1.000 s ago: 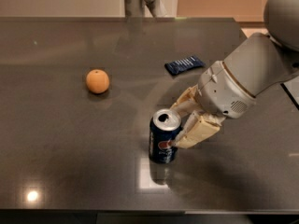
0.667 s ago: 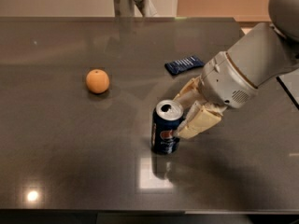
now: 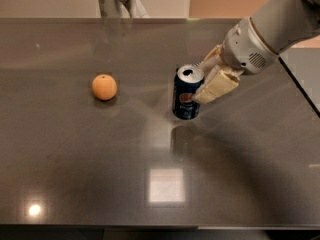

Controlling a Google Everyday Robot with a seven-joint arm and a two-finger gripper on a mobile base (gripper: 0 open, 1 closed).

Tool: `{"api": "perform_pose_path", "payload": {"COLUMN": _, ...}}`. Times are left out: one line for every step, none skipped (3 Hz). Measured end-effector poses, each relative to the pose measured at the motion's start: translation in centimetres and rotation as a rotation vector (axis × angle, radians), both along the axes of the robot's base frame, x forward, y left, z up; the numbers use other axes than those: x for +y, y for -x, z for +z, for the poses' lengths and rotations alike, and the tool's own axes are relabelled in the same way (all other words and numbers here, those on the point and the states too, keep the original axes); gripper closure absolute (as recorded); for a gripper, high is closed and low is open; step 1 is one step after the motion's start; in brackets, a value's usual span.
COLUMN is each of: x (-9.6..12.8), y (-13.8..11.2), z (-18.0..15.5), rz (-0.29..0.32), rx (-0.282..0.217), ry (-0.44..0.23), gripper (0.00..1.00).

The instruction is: Move pepsi can near rxbar blueberry

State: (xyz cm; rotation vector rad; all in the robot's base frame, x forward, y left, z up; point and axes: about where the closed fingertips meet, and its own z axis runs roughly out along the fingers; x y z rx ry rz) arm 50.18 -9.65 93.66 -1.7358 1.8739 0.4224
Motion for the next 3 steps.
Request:
{"api": "perform_pose_path", "payload": {"x": -2.1, "y": -5.1, "z": 1.0, "rz": -0.096, "rx": -0.024, "ry": 0.011, "gripper": 1.0}}
{"api": "perform_pose_path", "payload": {"x": -4.7, "y": -9.5, "z": 1.1, "rz": -0.19, "rx": -0.029, "ry": 0.026, "gripper": 1.0}}
{"api": "perform_pose_path", "payload": {"x": -7.4, "y": -12.3, "z": 0.4, "rz": -0.276, "rx": -0.012, "ry": 0.036, "gripper": 1.0}}
